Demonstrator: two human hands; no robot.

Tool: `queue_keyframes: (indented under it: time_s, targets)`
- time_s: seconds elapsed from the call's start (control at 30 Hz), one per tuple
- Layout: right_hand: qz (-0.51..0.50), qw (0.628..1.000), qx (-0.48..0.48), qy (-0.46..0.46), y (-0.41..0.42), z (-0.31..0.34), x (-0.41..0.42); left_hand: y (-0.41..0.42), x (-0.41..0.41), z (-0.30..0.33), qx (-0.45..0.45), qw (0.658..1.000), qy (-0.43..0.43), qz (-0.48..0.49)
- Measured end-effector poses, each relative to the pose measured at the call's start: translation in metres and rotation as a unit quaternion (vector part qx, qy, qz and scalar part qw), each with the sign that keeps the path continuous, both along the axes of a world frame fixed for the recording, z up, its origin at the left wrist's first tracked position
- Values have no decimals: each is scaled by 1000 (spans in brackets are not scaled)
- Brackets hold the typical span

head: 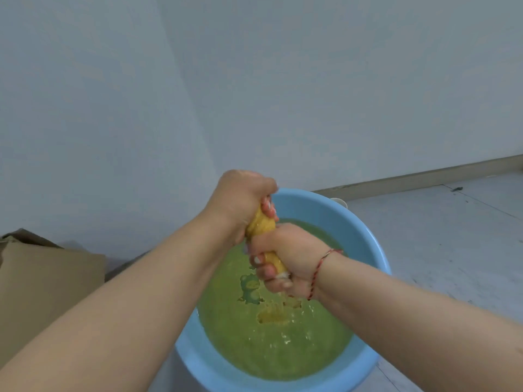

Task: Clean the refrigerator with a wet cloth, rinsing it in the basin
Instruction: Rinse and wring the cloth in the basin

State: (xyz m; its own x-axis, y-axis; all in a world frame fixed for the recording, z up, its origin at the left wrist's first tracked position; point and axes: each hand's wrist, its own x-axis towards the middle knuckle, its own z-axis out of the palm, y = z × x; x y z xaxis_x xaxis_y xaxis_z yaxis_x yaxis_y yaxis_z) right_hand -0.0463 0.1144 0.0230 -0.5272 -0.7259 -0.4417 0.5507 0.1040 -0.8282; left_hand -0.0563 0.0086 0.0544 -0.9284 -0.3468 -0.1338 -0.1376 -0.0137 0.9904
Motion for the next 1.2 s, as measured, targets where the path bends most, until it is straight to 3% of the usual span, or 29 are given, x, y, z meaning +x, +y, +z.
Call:
queue_keyframes:
  time_s: [0.17, 0.37, 0.6, 0.77, 0.9, 0.97, 1.03, 1.13, 1.2]
  targets:
    - [-64, 975, 172, 123, -13, -47, -6, 9, -15, -49, -147, 983, -94, 52]
    - [9, 909, 291, 299, -9, -84, -9, 18, -17, -86, -210, 963, -159, 49]
    - [28, 875, 333, 351, -9, -89, -12, 22, -14, -95, -86, 966, -179, 163]
    - [-25, 875, 336, 348, -7, -83, -21, 14, -7, -90, 60, 968, -121, 213]
    - [-50, 855, 315, 408, 0, -70, -30, 4, 11, -76, 183, 965, -139, 128]
    - [-31, 845, 288, 450, 1, -65, -34, 0, 21, -82, 181, 969, -133, 100]
    - [4, 859, 251, 446, 1, -60, -37, -8, 27, -90, 163, 974, -106, 115]
    - [1, 959, 133, 250, 4, -47, -45, -23, 29, -87, 192, 973, -43, 119]
    - [-16, 979, 118, 166, 7, -40, -52, -28, 30, -83, 209, 973, -4, 100]
